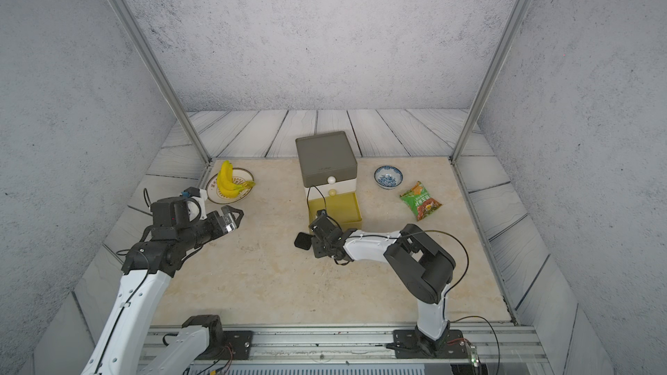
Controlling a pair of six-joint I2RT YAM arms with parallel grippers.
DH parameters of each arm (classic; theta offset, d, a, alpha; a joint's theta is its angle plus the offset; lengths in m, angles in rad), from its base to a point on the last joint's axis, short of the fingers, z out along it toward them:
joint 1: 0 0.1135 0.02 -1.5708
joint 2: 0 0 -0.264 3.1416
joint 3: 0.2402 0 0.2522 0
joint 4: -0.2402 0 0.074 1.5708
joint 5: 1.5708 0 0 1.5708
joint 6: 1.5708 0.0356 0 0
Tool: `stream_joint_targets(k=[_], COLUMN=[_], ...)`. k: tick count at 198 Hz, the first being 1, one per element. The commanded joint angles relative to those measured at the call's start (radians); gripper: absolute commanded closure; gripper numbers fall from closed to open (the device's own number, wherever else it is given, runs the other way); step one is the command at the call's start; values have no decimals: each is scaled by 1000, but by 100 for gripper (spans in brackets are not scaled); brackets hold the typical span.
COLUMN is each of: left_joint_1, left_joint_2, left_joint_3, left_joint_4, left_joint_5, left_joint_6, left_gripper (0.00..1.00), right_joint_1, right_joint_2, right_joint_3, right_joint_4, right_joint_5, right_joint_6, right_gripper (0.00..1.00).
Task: Place the brooch boxes into the drawer by color
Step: Pick up the brooch box from the center of the board.
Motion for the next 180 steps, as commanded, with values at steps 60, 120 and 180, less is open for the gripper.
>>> stream_joint_targets(k=[60, 120, 180], left_joint_1=[10, 9, 10], left_joint_2=[-31, -15, 21], left_joint_3=[16, 27, 47], left_joint_4=[-30, 0, 19], left_joint_5=[-12, -6, 7], left_joint_6=[18, -2, -6], left_gripper=[2, 2, 2], right_joint_1=[39, -22, -123], right_joint_2=[-245, -338, -90], right_joint_3=[-83, -26, 163], right_joint_4=[-25, -38, -25], right_joint_5=[-75, 22, -38], right_joint_6=[-32, -95, -153], right_gripper=[57, 60, 61])
